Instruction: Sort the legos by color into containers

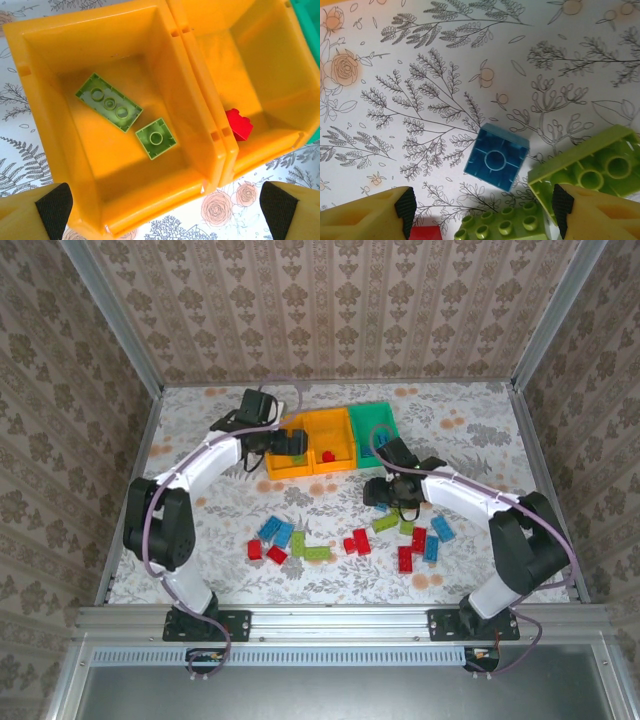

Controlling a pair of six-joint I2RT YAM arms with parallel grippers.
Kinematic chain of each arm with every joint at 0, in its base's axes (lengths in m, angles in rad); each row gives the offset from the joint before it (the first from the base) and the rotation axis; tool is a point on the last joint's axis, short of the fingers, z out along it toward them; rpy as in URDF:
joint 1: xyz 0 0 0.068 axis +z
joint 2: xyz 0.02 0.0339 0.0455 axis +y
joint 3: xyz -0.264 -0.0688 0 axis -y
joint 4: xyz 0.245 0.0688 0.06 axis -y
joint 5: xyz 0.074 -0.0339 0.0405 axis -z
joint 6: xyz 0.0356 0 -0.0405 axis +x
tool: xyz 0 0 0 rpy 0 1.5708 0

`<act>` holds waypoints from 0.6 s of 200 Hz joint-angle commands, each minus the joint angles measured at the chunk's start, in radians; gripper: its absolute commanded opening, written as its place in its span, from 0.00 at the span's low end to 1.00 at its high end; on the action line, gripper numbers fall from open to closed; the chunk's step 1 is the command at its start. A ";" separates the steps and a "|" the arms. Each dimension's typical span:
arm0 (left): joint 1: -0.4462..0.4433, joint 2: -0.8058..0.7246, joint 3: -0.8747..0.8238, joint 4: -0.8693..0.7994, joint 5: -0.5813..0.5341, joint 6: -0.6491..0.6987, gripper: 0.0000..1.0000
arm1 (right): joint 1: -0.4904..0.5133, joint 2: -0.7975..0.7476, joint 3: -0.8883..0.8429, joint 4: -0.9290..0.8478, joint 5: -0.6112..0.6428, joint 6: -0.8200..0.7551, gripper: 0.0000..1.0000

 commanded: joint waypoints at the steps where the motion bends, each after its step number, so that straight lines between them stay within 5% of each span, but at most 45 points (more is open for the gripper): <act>1: -0.001 -0.056 -0.068 0.069 -0.037 0.016 1.00 | 0.011 0.045 0.039 -0.074 0.026 0.029 0.74; 62: -0.001 -0.160 -0.208 0.088 -0.098 0.033 1.00 | 0.034 0.145 0.101 -0.104 0.037 0.033 0.73; 120: 0.001 -0.219 -0.287 0.099 -0.127 0.026 1.00 | 0.046 0.209 0.149 -0.142 0.059 0.018 0.61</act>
